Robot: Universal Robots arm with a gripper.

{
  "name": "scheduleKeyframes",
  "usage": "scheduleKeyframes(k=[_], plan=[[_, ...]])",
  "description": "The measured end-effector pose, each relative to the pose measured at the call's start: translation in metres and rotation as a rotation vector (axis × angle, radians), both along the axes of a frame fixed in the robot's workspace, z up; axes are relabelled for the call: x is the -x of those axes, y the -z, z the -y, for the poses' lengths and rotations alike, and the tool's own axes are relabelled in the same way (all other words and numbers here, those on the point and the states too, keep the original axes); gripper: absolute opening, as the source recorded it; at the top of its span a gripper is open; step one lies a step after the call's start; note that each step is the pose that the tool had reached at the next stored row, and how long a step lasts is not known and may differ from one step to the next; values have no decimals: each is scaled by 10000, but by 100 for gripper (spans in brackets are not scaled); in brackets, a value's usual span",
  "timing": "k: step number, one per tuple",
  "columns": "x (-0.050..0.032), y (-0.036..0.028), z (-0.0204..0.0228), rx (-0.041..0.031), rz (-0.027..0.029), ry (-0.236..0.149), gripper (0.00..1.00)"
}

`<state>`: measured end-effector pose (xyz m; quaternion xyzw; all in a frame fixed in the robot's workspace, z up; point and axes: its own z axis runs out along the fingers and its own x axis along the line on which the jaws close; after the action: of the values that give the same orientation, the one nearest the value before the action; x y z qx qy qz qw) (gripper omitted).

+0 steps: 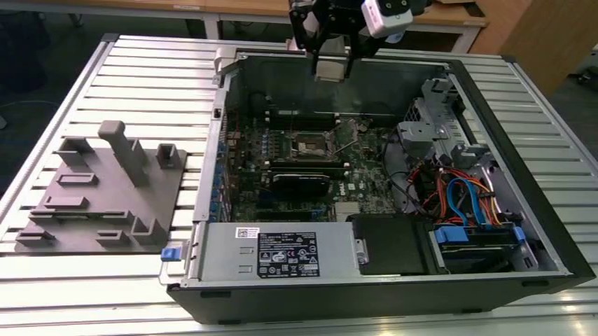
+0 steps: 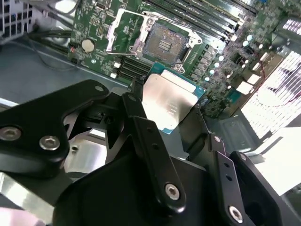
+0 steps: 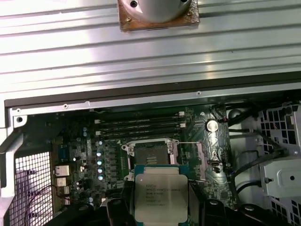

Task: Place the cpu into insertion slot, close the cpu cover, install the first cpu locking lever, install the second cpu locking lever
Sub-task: 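Place the cpu into insertion slot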

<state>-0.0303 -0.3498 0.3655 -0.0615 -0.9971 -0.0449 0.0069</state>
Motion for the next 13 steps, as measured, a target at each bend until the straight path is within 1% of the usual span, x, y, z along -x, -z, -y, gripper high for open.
scheduleKeyframes(k=[2,4,13], plan=[[0,2,0,1,0,323,54],[0,2,0,1,-1,478,54],[0,3,0,1,0,496,54]])
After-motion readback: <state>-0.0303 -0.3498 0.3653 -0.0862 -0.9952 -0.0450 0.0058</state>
